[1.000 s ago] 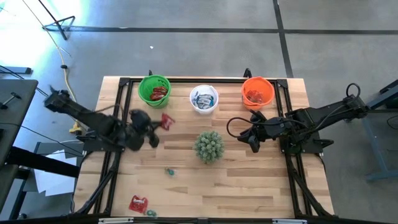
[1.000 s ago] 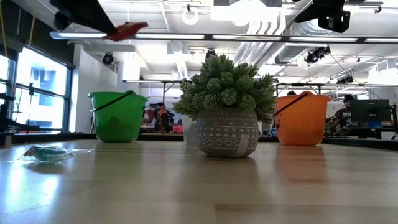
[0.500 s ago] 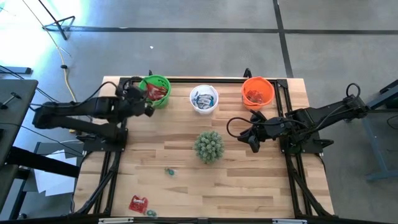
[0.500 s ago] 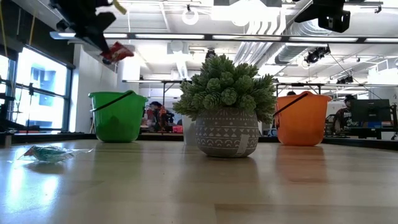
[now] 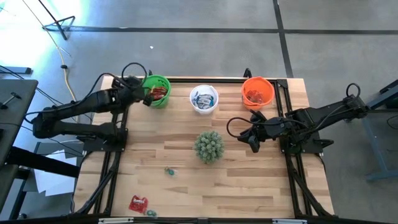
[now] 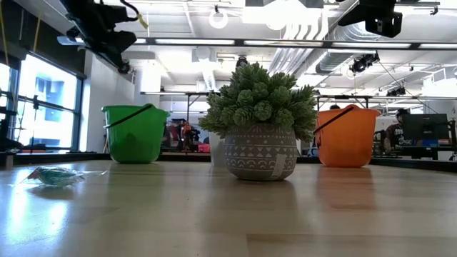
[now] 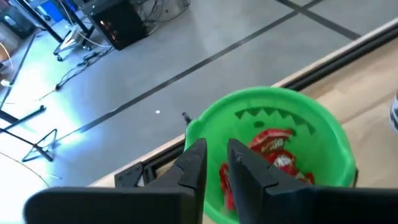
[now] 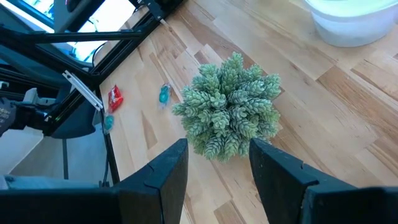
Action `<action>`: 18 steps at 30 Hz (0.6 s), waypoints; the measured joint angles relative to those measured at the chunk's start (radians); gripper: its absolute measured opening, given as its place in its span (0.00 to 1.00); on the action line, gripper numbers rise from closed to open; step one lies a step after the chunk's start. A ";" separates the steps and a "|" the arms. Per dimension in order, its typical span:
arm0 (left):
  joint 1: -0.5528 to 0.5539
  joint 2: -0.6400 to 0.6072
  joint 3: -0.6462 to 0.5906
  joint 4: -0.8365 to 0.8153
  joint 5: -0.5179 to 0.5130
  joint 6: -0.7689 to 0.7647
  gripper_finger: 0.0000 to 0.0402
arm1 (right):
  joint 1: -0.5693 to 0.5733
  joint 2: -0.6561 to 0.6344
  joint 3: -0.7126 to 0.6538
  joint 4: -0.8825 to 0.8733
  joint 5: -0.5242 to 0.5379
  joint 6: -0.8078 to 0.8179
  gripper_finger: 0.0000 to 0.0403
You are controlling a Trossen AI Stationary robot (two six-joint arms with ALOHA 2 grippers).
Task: Sort candy
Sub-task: Put the red candy into the green bucket
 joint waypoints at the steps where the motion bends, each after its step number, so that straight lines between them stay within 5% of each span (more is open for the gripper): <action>1: 0.015 0.000 0.000 0.022 0.013 0.023 0.14 | 0.000 0.000 0.000 0.000 0.000 0.000 0.41; 9: 0.048 -0.004 0.001 0.005 0.272 0.005 0.18 | 0.000 0.000 0.000 0.000 0.000 0.000 0.41; 18: -0.082 -0.005 0.001 -0.186 0.995 -0.072 0.17 | 0.000 0.000 0.000 0.000 0.000 0.000 0.41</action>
